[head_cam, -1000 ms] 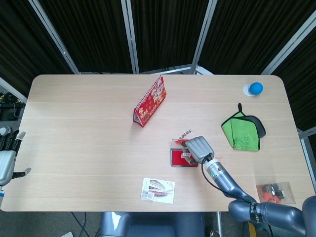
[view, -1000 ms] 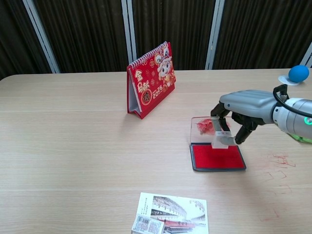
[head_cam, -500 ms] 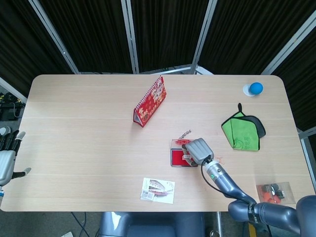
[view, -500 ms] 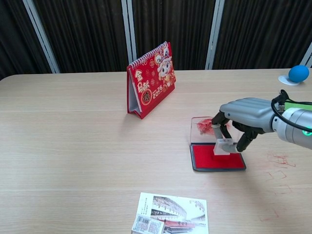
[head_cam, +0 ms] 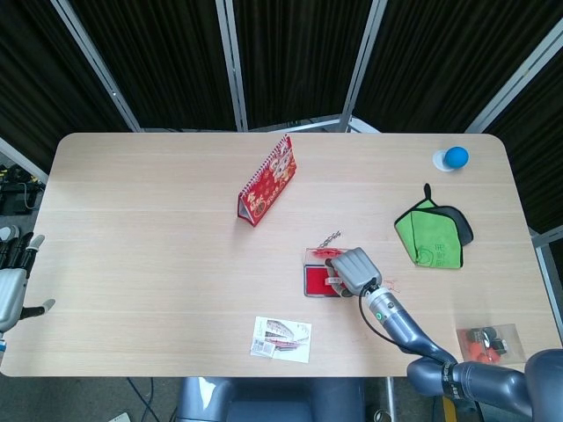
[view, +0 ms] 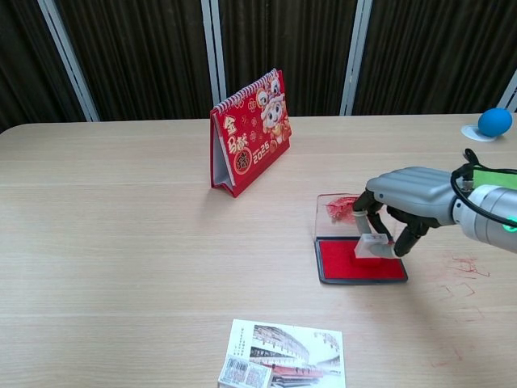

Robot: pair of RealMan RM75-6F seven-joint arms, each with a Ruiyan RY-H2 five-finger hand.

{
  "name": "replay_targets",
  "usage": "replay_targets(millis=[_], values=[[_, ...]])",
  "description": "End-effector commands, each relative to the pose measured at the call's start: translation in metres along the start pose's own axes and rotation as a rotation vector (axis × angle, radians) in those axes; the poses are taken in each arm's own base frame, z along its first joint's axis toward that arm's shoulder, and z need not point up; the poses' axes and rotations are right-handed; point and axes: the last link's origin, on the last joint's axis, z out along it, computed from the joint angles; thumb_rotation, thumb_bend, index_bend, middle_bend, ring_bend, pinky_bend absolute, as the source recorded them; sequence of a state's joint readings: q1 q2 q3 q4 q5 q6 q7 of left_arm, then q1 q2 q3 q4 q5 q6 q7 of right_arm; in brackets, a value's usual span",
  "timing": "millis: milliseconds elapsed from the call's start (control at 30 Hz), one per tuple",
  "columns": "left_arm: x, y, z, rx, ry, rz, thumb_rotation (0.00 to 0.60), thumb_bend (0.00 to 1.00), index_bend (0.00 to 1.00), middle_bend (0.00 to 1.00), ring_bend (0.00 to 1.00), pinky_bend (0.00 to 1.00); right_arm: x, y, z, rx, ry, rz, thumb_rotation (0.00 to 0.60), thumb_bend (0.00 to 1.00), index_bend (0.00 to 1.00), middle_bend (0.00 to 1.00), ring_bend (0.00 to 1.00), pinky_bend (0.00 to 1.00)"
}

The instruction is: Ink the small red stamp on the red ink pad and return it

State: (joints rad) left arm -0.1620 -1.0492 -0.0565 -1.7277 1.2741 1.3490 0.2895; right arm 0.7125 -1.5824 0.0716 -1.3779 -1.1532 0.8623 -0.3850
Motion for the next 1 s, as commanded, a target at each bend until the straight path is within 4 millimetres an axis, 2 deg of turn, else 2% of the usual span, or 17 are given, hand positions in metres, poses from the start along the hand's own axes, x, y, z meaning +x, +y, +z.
replay_targets(millis=[33,167,267,500,733,1000], values=[[0.0,0.0,0.0,-0.001,0.0,-0.001,0.6,0.0,0.0,0.0,0.0,0.0,0.001,0.0,-0.001,0.0,0.004,0.006,0.6,0.62,0.59,0.62,0.87,1.0],[0.0,0.0,0.0,-0.001,0.001,-0.002,0.6,0.0,0.0,0.0,0.0,0.0,0.009,0.0,-0.003,0.001,0.024,0.031,0.6,0.62,0.59,0.62,0.87,1.0],[0.001,0.0,0.0,-0.002,0.002,-0.003,0.6,0.0,0.0,0.0,0.0,0.0,0.022,0.003,-0.009,0.003,0.054,0.059,0.6,0.62,0.59,0.62,0.87,1.0],[0.002,0.0,-0.003,-0.009,0.006,-0.009,0.6,0.0,0.0,0.0,0.0,0.0,0.042,0.026,-0.033,-0.016,0.083,0.064,0.6,0.62,0.59,0.62,0.87,1.0],[0.002,0.002,-0.004,-0.018,0.004,-0.006,0.6,0.0,0.0,0.0,0.0,0.0,0.027,0.054,-0.051,-0.061,0.04,0.047,0.6,0.62,0.59,0.62,0.87,1.0],[0.0,0.004,-0.003,-0.019,-0.002,0.001,0.6,0.0,0.0,0.0,0.0,0.0,0.005,0.073,-0.053,-0.1,0.004,0.052,0.6,0.62,0.59,0.62,0.87,1.0]])
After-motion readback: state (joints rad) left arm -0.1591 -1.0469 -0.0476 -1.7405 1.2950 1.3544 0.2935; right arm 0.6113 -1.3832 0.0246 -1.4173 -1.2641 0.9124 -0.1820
